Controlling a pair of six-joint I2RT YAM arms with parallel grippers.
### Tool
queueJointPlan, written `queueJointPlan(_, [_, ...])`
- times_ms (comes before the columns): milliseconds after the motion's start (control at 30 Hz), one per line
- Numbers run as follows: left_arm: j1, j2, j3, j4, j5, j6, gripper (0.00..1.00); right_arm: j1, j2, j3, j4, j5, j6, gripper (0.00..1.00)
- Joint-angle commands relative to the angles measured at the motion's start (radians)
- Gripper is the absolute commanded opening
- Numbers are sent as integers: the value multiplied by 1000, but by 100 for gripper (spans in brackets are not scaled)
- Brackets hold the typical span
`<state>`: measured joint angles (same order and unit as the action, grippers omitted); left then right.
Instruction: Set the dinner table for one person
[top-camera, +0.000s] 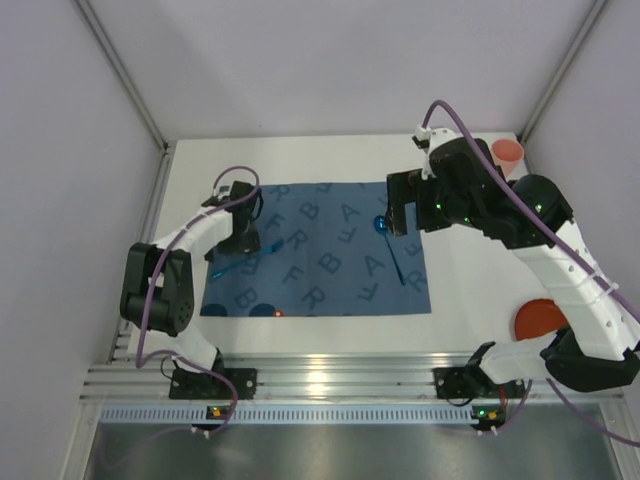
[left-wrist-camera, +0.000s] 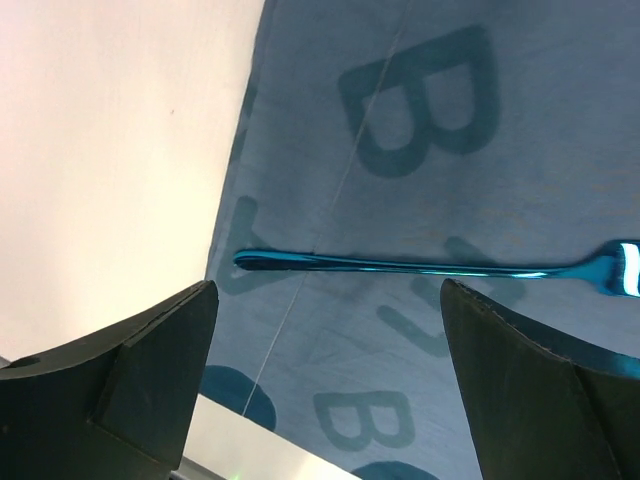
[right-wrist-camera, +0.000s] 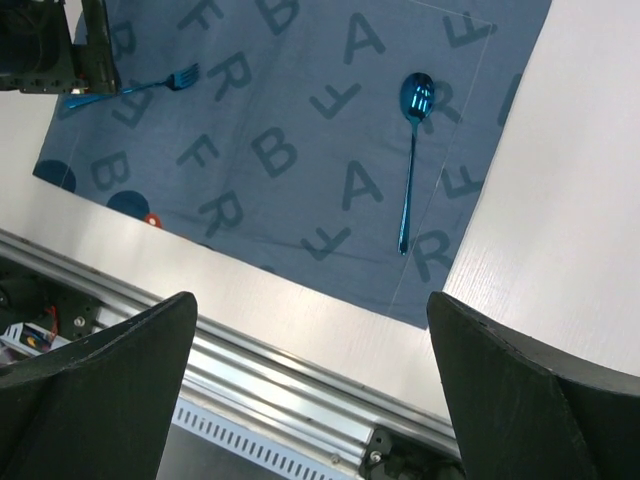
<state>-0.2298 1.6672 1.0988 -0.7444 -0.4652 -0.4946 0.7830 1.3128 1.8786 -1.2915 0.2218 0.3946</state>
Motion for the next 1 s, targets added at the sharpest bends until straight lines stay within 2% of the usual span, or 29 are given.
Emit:
queueJointPlan(0, [-2,8,100,42,40,45,98,-22,-9,-4,41,-19,-26,98])
queueJointPlan(100, [-2,32,130,77,114,97,96,-33,-18,-12,41,-24,-23,98])
queueJointPlan(233, [-2,51,135,118,371,185,88,-44,-46,-36,38,-25,-13,98])
queueJointPlan(333, [-2,10,73,184,508,212,88,-54,-75,-58,29,-25,0,98])
queueJointPlan(500, [10,-20,-16,220,530,244,88,-70,-93,-41,-15,-30,4,98])
queueJointPlan(667, [69,-12,-24,246,585,260,88,-77,-93,-21,-61,-32,4,98])
queueJointPlan(800, [75,87,34,202,538,249,85,-83,-98,-24,-68,-38,-5,98])
queueJointPlan(967, [75,134,76,168,474,258,78,-99,-84,-15,-78,-36,-33,98])
